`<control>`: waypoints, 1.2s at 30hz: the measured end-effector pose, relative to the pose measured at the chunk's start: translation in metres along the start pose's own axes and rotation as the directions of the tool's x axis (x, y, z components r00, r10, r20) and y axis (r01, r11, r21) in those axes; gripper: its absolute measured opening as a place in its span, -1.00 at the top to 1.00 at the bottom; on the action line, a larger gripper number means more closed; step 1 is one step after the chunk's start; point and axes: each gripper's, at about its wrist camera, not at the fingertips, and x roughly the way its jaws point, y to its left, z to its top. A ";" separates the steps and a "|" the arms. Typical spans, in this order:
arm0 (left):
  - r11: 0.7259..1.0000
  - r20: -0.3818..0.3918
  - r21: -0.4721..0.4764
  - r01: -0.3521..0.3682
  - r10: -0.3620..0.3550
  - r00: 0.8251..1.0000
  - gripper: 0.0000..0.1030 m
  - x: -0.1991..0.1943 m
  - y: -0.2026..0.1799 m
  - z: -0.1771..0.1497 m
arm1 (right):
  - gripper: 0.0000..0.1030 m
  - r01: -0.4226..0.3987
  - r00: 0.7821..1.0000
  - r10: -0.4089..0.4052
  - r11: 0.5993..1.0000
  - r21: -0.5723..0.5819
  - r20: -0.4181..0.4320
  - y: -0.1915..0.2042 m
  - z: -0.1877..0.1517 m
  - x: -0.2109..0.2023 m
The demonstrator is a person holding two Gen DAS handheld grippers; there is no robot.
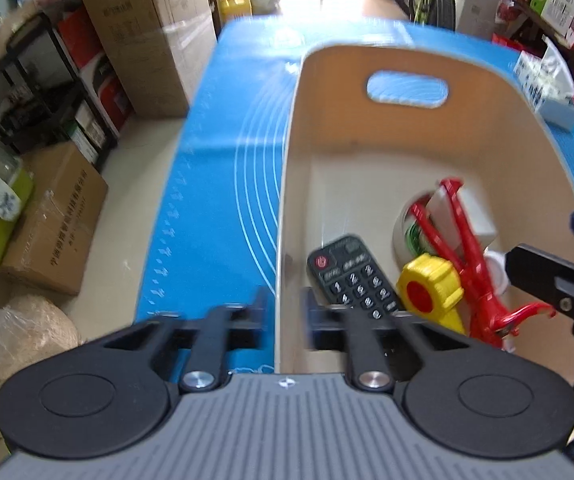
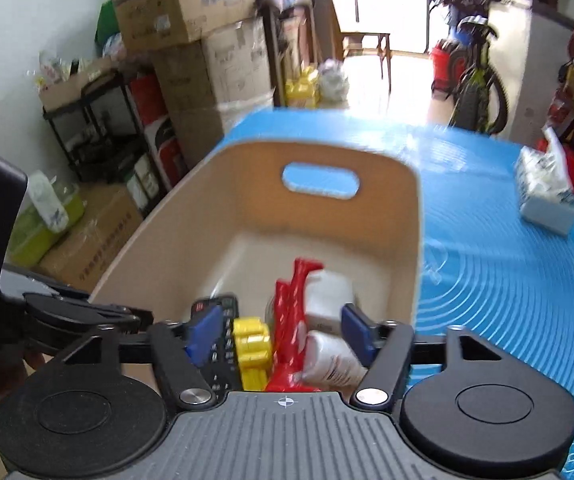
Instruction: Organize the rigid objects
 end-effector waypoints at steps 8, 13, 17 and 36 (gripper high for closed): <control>0.999 0.120 -0.041 -0.005 0.010 0.993 -0.45 -0.058 -0.009 0.001 | -0.87 0.050 0.995 -0.055 0.997 0.054 0.088 -0.015 0.004 -0.045; 0.998 0.168 -0.053 -0.017 0.026 0.985 -0.49 -0.096 -0.017 -0.009 | -0.90 0.058 0.993 -0.063 0.997 0.052 0.101 -0.020 -0.001 -0.076; 0.999 0.191 -0.043 -0.018 0.025 0.981 -0.55 -0.120 -0.028 -0.018 | -0.93 0.069 0.990 -0.072 0.997 0.035 0.123 -0.021 -0.008 -0.105; 1.000 0.196 -0.022 -0.012 0.016 0.981 -0.55 -0.180 -0.065 -0.087 | -0.95 0.122 0.987 -0.123 0.992 0.017 0.103 -0.037 -0.075 -0.194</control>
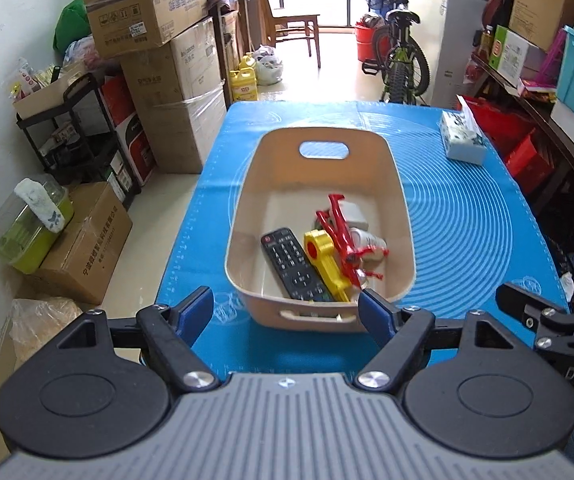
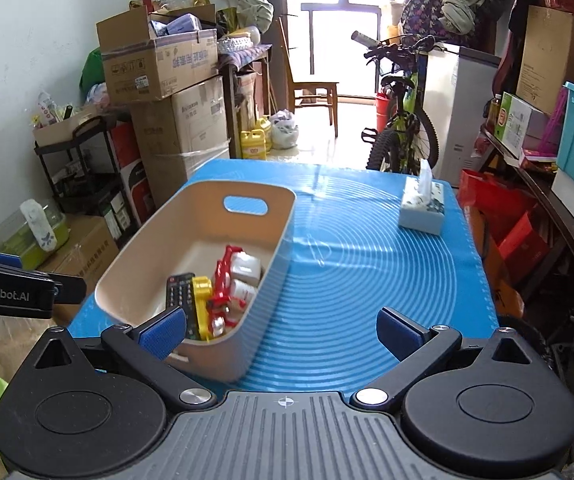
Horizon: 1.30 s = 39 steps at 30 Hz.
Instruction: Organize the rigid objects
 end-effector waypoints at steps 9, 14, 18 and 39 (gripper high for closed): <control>1.000 0.046 0.008 -0.004 0.004 0.999 -0.55 -0.013 -0.019 -0.029 | -0.95 0.020 1.000 -0.020 0.999 0.032 -0.009 -0.019 -0.028 -0.018; 1.000 0.063 -0.010 -0.003 0.003 0.998 -0.55 -0.011 -0.028 -0.044 | -0.95 0.050 0.999 -0.050 0.999 0.010 -0.013 -0.026 -0.050 -0.020; 1.000 0.055 -0.007 -0.017 0.017 0.998 -0.55 -0.002 -0.033 -0.055 | -0.95 0.048 0.998 -0.047 0.999 0.009 -0.036 -0.031 -0.066 -0.019; 1.000 0.085 0.027 0.000 -0.003 0.996 -0.55 0.017 -0.057 -0.104 | -0.95 0.054 0.999 -0.054 0.998 0.021 0.001 -0.029 -0.116 -0.029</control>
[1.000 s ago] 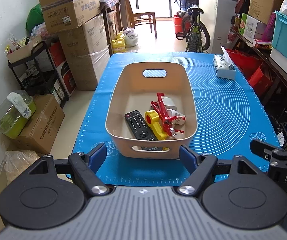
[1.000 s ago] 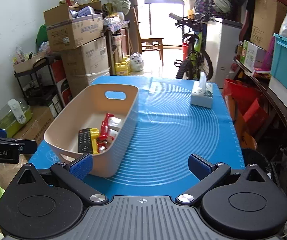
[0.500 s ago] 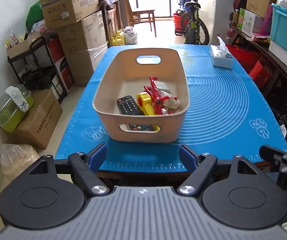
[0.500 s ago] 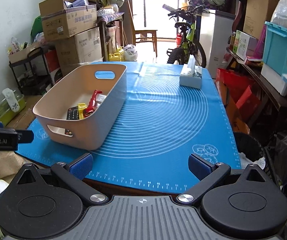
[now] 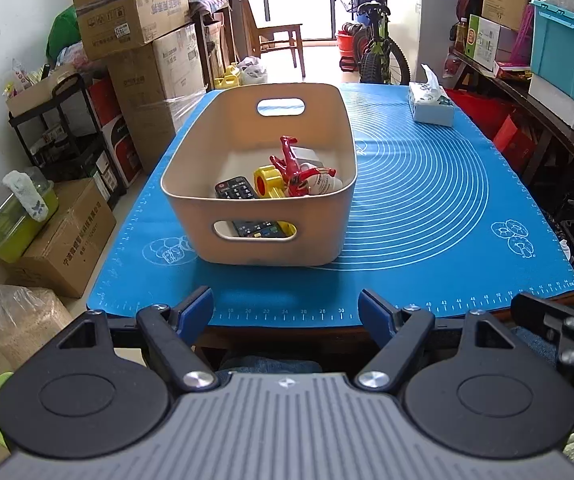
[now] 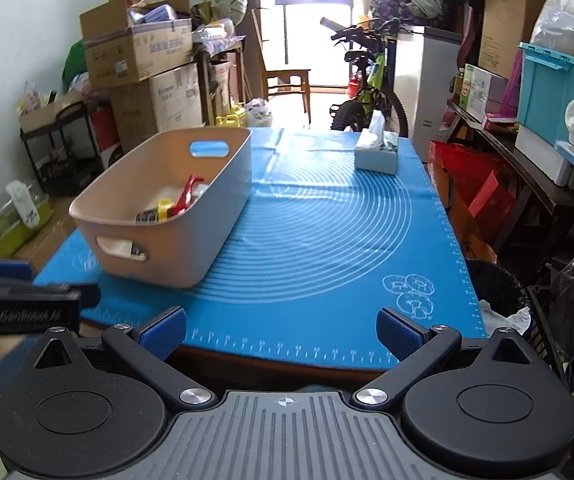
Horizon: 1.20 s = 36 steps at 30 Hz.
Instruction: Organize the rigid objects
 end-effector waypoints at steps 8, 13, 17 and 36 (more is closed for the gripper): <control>1.000 0.011 0.005 0.005 -0.005 1.000 -0.54 0.003 -0.003 -0.005 | -0.94 0.009 1.000 -0.009 1.000 0.000 0.020 0.003 -0.005 0.000; 1.000 0.010 0.013 0.001 -0.001 1.000 -0.53 0.003 -0.005 -0.006 | -0.94 0.010 1.000 -0.011 1.000 0.019 0.018 -0.001 -0.007 0.002; 1.000 0.013 0.024 -0.001 0.001 1.000 -0.53 0.002 -0.006 -0.005 | -0.94 0.017 1.000 -0.017 1.000 0.014 0.015 0.001 -0.008 0.003; 0.999 0.017 0.034 -0.004 0.003 1.000 -0.53 0.004 -0.007 -0.003 | -0.94 0.022 1.000 -0.022 1.000 0.014 0.003 -0.001 -0.009 0.006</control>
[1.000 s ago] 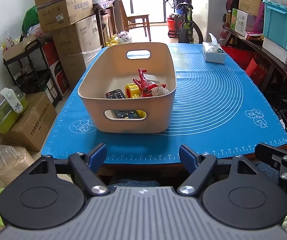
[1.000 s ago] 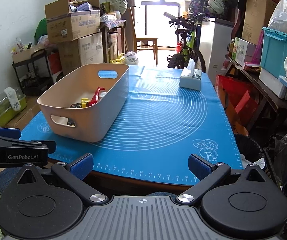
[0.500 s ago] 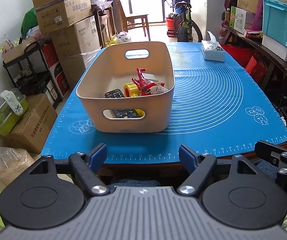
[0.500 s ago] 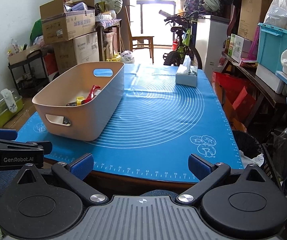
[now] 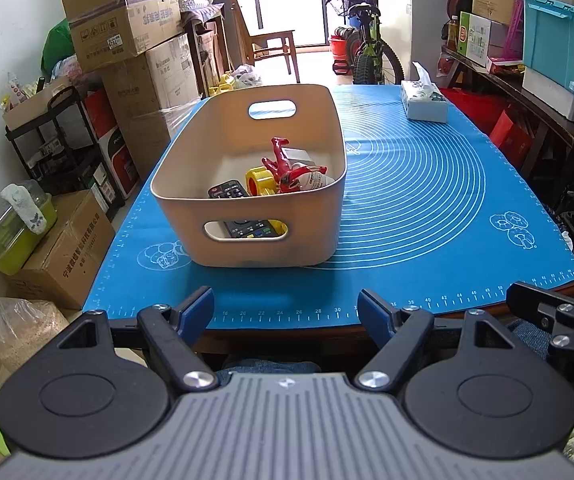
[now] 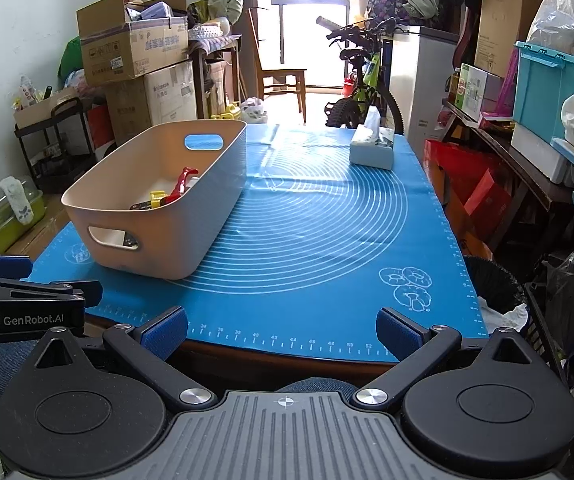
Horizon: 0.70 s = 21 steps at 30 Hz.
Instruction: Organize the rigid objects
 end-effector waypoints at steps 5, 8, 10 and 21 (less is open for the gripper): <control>1.000 0.000 0.001 0.000 0.000 1.000 -0.53 0.000 0.000 0.000 | -0.94 0.001 1.000 -0.001 1.000 0.002 -0.004 -0.001 0.000 0.000; 1.000 0.001 -0.001 -0.002 0.002 1.000 -0.53 0.000 0.000 0.000 | -0.94 0.001 1.000 -0.001 1.000 0.002 -0.005 -0.002 0.000 0.001; 1.000 0.002 0.000 -0.001 0.001 1.000 -0.53 0.000 -0.001 0.000 | -0.94 0.001 1.000 -0.001 1.000 0.002 -0.006 -0.002 0.000 0.001; 1.000 0.002 0.005 -0.001 0.001 1.000 -0.53 0.000 -0.001 -0.001 | -0.94 0.001 1.000 -0.001 1.000 0.002 -0.006 -0.002 0.000 0.001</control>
